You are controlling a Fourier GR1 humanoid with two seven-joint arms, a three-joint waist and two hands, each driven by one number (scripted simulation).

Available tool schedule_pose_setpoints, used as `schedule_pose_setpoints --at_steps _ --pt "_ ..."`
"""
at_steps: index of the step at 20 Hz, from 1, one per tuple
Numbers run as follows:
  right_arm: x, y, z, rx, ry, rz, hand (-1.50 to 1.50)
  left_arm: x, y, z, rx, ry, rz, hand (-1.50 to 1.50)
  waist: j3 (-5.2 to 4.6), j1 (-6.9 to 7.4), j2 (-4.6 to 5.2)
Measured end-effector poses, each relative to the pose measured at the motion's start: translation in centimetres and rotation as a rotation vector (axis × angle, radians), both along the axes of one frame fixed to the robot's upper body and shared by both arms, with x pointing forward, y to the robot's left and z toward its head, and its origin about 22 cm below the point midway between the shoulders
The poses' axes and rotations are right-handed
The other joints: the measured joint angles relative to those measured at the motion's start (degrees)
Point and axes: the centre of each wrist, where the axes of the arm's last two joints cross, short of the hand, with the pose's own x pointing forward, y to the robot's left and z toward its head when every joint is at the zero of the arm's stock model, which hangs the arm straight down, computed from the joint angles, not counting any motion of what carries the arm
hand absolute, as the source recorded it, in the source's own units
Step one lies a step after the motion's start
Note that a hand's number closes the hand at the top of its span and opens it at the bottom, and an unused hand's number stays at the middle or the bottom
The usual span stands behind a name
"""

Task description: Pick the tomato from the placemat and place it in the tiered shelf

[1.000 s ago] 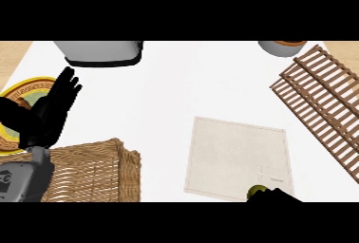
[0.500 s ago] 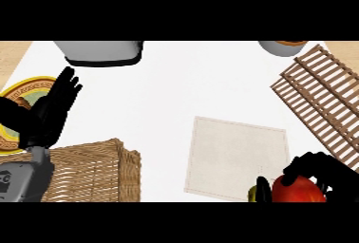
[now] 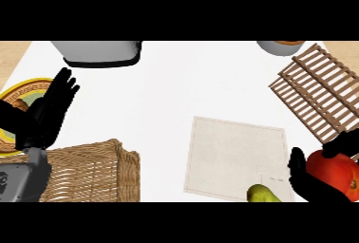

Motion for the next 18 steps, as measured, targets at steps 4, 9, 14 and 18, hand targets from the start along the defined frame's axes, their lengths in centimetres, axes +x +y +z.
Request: schedule_pose_setpoints --at_steps 4,9,14,18 --pt "1.0 -1.7 0.2 0.016 -0.014 -0.016 1.5 -0.1 0.3 -0.1 -0.005 0.006 0.007 0.0 0.03 -0.42 -0.08" --pt "2.2 -4.6 0.2 0.073 -0.014 0.021 1.5 -0.3 0.5 -0.3 -0.003 0.004 0.018 0.0 0.05 -1.01 -0.26" --pt "2.2 -9.7 0.5 0.176 -0.047 0.111 1.5 -0.4 0.7 -0.4 -0.001 0.01 0.025 0.0 0.03 -1.38 -0.41" --pt "2.2 -15.6 1.3 0.229 -0.059 0.142 1.5 -0.3 0.3 -0.2 0.006 0.003 0.011 0.0 -0.05 -0.88 -0.36"
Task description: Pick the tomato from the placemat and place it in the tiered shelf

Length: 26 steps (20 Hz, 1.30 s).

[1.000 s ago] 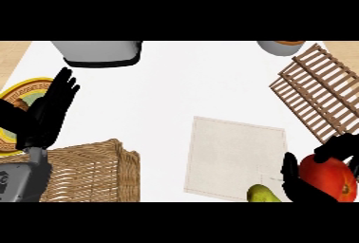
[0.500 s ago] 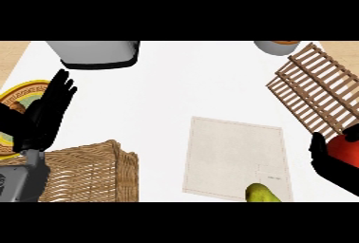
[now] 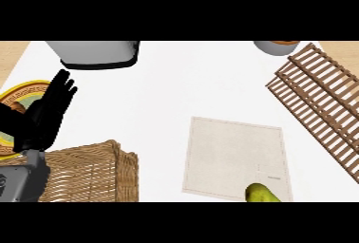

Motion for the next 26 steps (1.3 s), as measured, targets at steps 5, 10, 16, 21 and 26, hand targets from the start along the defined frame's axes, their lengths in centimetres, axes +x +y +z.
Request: schedule_pose_setpoints --at_steps 5,10,16,21,26 --pt "0.2 -7.1 0.3 0.064 0.0 -0.114 -1.5 0.2 -0.8 0.6 0.015 -0.01 -0.019 0.0 -0.17 1.36 0.26" --pt "1.4 -11.9 0.2 0.099 -0.088 -0.158 -1.5 0.4 -1.3 0.8 0.023 -0.02 -0.036 0.0 -0.23 2.15 0.39" --pt "1.9 -16.1 0.8 0.138 -0.218 -0.159 -1.5 1.0 -1.0 0.7 0.015 -0.007 -0.04 0.0 -0.26 2.27 0.4" --pt "0.9 -19.4 2.7 0.206 -0.153 -0.094 -1.5 0.9 -0.9 0.3 0.021 -0.013 -0.036 0.0 -0.29 2.04 0.31" --pt "-2.1 -23.5 4.5 0.301 -0.076 -0.059 -1.5 0.7 -1.1 0.3 0.03 -0.005 -0.026 0.0 -0.24 1.95 0.2"
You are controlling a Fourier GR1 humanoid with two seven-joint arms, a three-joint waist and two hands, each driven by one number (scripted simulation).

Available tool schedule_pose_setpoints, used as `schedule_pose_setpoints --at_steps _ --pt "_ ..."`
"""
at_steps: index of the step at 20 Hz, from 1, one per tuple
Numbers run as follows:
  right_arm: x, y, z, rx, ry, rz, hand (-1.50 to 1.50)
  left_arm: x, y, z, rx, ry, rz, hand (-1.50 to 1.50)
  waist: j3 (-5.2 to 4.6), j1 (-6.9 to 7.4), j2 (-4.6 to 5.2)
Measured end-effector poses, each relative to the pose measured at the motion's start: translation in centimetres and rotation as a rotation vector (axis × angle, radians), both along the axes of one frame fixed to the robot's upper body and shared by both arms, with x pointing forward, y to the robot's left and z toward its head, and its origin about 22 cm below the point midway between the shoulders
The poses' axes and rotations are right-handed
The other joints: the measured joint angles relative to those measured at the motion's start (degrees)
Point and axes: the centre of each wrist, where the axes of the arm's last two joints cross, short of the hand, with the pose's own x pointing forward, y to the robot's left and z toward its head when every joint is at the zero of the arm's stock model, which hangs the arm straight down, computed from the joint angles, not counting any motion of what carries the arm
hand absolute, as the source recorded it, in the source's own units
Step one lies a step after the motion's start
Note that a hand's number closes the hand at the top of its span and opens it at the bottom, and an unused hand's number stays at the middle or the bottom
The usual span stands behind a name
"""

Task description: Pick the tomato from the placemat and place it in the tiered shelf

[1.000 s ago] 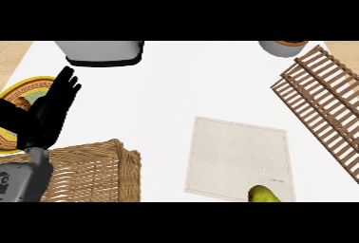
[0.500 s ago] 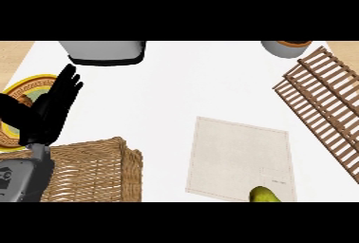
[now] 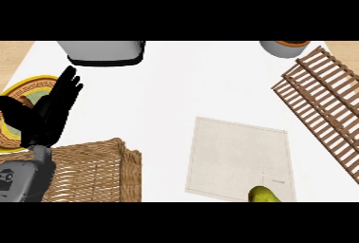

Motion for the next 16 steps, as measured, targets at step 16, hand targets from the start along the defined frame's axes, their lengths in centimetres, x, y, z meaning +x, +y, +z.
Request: schedule_pose_setpoints --at_steps 16 --pt "-11.2 -6.4 1.7 -0.002 -0.033 0.063 -1.5 -0.3 0.8 -0.3 -0.017 -0.002 0.019 0.0 0.13 -1.08 -0.07"
